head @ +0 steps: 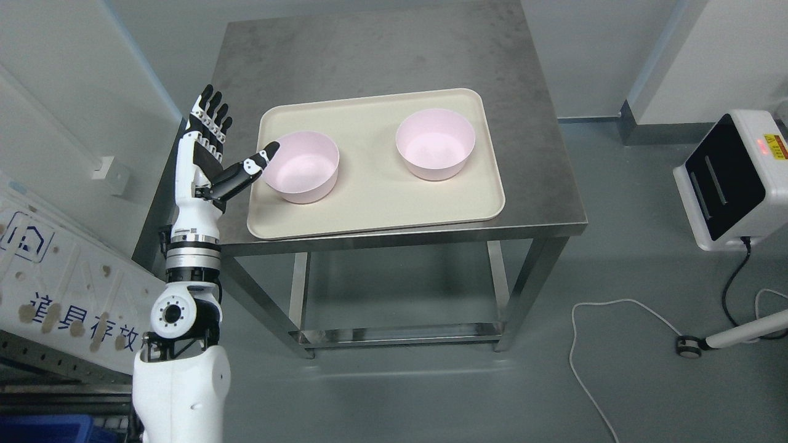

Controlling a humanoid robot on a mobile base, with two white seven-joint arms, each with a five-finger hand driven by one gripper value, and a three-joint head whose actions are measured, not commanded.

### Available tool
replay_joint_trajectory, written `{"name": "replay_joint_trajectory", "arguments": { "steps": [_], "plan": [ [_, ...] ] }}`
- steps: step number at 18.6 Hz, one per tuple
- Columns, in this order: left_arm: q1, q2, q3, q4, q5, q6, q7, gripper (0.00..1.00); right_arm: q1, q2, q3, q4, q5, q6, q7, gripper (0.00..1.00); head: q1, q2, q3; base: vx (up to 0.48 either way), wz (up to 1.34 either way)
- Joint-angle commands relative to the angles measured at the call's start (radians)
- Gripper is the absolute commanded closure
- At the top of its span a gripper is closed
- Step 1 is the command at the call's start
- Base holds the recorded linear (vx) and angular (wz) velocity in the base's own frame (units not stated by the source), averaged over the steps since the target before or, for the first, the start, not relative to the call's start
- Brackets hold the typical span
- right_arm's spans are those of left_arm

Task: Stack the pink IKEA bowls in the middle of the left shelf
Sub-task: 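Reach the left hand toward the pink bowl nearer the robot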

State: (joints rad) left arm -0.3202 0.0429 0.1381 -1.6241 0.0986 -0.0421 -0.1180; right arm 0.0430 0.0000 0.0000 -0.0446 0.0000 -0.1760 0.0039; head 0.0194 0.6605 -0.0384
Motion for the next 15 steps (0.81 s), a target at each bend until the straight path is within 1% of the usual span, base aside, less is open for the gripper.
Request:
{"name": "replay_joint_trajectory", "arguments": {
  "steps": [1, 3, 4, 6, 7, 10, 12, 13, 15],
  "plan": [
    [-0.1, 0.317, -0.034, 0.121, -0.052, 0.004, -0.16, 0.02, 0.0, -0.017, -0.011, 0.0, 0.008, 0.0, 0.001, 0.0, 0.0, 0.0, 0.0, 0.032, -0.03],
    [-0.123, 0.406, -0.06, 0.139, -0.153, 0.004, -0.285, 0.03, 0.0, -0.017, -0.011, -0.001, 0.008, 0.0, 0.001, 0.0, 0.0, 0.0, 0.0, 0.016, -0.02],
    [-0.137, 0.435, -0.074, 0.145, -0.212, 0.004, -0.361, 0.03, 0.0, -0.017, -0.011, -0.001, 0.008, 0.0, 0.001, 0.0, 0.0, 0.0, 0.0, 0.0, 0.0],
    [-0.17, 0.436, -0.094, 0.15, -0.302, 0.019, -0.483, 0.06, 0.0, -0.017, -0.011, 0.0, 0.008, 0.0, 0.001, 0.0, 0.0, 0.0, 0.0, -0.001, 0.02],
    [-0.196, 0.431, -0.113, 0.15, -0.338, 0.071, -0.517, 0.06, 0.0, -0.017, -0.011, 0.0, 0.008, 0.0, 0.001, 0.0, 0.0, 0.0, 0.0, 0.0, 0.0],
    [-0.308, 0.402, -0.19, 0.179, -0.356, 0.236, -0.519, 0.06, 0.0, -0.017, -0.011, 0.0, 0.008, 0.0, 0.001, 0.0, 0.0, 0.0, 0.0, 0.0, 0.0],
    [-0.393, 0.37, -0.224, 0.232, -0.365, 0.267, -0.517, 0.07, 0.0, -0.017, -0.011, 0.0, 0.008, 0.0, 0.001, 0.0, 0.0, 0.0, 0.0, 0.0, 0.0],
    [-0.426, 0.356, -0.236, 0.26, -0.378, 0.269, -0.517, 0.09, 0.0, -0.017, -0.011, 0.0, 0.008, 0.0, 0.001, 0.0, 0.0, 0.0, 0.0, 0.0, 0.0],
    [-0.438, 0.338, -0.27, 0.27, -0.39, 0.271, -0.531, 0.13, 0.0, -0.017, -0.011, 0.0, 0.008, 0.0, 0.001, 0.0, 0.0, 0.0, 0.0, 0.0, 0.0]
  ]
}}
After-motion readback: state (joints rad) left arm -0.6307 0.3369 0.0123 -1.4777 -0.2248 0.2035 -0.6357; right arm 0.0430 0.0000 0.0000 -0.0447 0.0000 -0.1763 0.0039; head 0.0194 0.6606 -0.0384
